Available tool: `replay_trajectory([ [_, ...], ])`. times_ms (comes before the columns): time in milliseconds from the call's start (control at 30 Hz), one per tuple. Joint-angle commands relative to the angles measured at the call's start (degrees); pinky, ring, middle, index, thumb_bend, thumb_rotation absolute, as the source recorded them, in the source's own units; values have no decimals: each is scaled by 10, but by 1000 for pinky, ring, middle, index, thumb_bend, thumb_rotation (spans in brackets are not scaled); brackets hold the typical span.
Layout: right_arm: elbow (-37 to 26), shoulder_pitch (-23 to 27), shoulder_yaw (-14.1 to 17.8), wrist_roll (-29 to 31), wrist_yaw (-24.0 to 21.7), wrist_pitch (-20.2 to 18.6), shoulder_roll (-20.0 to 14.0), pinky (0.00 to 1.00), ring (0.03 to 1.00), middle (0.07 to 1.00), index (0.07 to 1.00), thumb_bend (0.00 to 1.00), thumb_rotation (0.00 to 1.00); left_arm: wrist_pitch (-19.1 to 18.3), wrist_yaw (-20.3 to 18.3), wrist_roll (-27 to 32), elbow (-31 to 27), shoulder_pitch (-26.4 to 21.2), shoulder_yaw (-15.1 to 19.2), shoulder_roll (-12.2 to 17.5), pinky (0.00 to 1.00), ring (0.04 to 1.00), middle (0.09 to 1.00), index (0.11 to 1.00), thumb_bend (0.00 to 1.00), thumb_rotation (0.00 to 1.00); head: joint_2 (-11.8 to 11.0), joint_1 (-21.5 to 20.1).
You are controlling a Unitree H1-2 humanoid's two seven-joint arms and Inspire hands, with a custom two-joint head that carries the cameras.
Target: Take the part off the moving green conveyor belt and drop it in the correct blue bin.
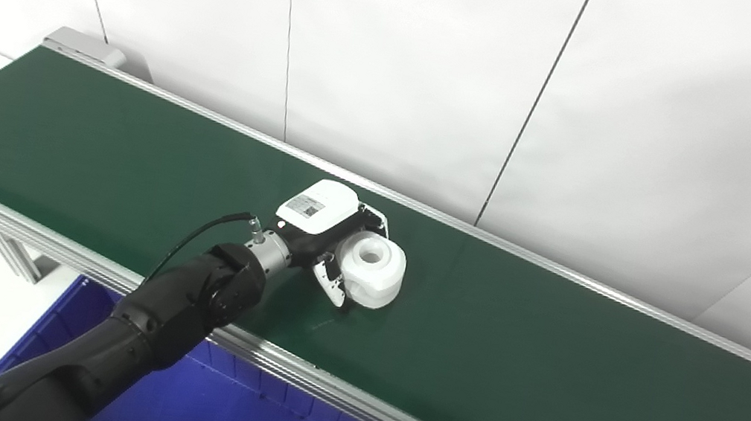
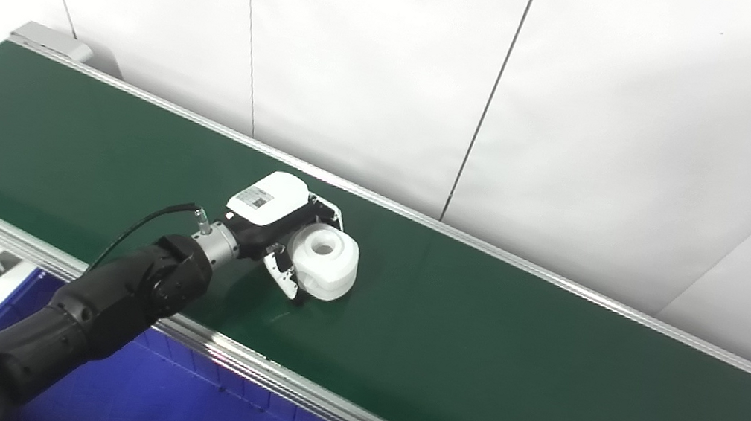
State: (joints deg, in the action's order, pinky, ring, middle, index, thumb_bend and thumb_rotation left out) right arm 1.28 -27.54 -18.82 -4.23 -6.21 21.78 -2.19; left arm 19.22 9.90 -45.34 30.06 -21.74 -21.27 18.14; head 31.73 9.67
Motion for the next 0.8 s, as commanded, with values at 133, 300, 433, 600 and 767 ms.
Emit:
replay_trajectory([
  [133, -15, 0, -2, -1, -3, 5, 5, 913, 914, 940, 951, 941, 1000, 9, -5, 11, -22, -15, -5, -1, 398, 461, 488, 490, 523, 0, 1, 0],
  [300, -25, -2, -3, -1, -4, -6, 5, 917, 911, 940, 951, 941, 999, -8, -53, 34, -87, -7, 8, 16, 346, 428, 490, 490, 523, 0, 13, 1],
  [433, -46, -7, -4, -4, -7, -18, 1, 903, 905, 946, 955, 938, 1000, -30, -104, 57, -212, 26, 35, 43, 380, 466, 501, 479, 522, 0, 47, 5],
  [600, -87, -14, -7, -3, -11, -48, -2, 917, 915, 961, 972, 925, 1000, -75, -181, 111, -367, 76, 77, 78, 377, 465, 496, 484, 522, 0, 105, 4],
  [767, -132, -21, -8, 0, -14, -78, -7, 948, 931, 965, 978, 893, 1000, -85, -211, 136, -463, 134, 115, 105, 400, 473, 492, 485, 522, 0, 144, 22],
])
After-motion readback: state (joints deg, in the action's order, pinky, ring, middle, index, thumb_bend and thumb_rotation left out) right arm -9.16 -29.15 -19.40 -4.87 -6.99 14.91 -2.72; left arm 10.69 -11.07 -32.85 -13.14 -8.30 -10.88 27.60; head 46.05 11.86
